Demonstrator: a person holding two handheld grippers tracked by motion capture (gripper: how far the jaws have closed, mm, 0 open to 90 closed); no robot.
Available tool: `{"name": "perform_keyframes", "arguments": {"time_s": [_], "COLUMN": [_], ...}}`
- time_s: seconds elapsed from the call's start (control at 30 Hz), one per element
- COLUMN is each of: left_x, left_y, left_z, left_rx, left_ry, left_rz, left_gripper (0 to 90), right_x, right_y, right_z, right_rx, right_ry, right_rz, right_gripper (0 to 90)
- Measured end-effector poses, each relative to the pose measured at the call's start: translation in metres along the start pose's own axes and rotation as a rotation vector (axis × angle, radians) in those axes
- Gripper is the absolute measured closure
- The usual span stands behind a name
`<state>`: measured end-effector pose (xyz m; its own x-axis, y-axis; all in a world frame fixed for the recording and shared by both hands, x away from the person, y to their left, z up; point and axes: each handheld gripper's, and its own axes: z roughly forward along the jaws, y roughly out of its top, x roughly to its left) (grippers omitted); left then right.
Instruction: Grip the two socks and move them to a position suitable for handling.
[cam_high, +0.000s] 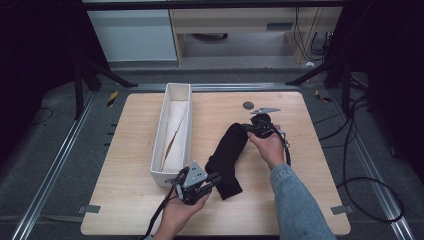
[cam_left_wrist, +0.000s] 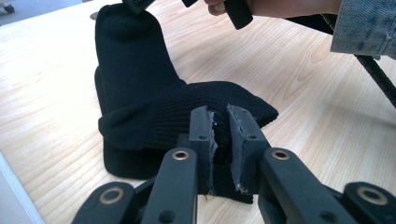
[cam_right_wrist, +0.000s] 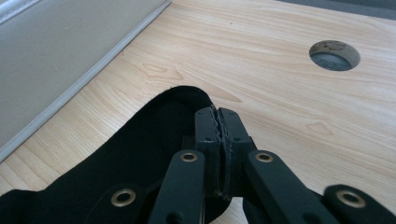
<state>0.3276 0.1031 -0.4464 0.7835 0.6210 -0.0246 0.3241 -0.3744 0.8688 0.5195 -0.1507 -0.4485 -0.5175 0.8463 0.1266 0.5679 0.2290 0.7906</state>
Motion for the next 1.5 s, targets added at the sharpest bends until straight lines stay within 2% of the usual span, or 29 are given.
{"name": "perform_keyframes", "arguments": {"time_s": [0.27, 0.67, 0.83, 0.9, 1.13, 1.33, 1.5], "left_x": [-0.001, -0.007, -0.010, -0.009, -0.004, 0.001, 0.002], "left_y": [-0.001, -0.018, -0.024, -0.025, -0.032, -0.039, -0.041], "left_z": [-0.001, 0.022, 0.027, 0.029, 0.038, 0.043, 0.045], "left_rx": [-0.007, 0.059, 0.075, 0.086, 0.122, 0.143, 0.147], "left_ry": [0.005, -0.011, -0.035, -0.031, -0.017, -0.018, -0.021], "left_rz": [-0.004, -0.012, -0.024, -0.024, -0.020, -0.044, -0.050], "left_gripper": [80.0, 79.3, 79.0, 79.0, 78.4, 78.3, 78.3], "right_x": [0.005, 0.007, 0.009, 0.009, 0.012, 0.014, 0.016], "right_y": [0.002, -0.003, -0.003, -0.003, -0.007, -0.015, -0.018], "right_z": [0.007, 0.020, 0.022, 0.023, 0.033, 0.044, 0.048], "right_rx": [0.000, 0.049, 0.041, 0.044, 0.077, 0.140, 0.160], "right_ry": [0.009, -0.009, -0.002, -0.002, -0.007, -0.020, -0.030], "right_rz": [-0.002, -0.023, -0.025, -0.027, -0.047, -0.081, -0.093], "right_gripper": [88.0, 87.5, 87.2, 86.9, 85.2, 84.3, 85.0]}}
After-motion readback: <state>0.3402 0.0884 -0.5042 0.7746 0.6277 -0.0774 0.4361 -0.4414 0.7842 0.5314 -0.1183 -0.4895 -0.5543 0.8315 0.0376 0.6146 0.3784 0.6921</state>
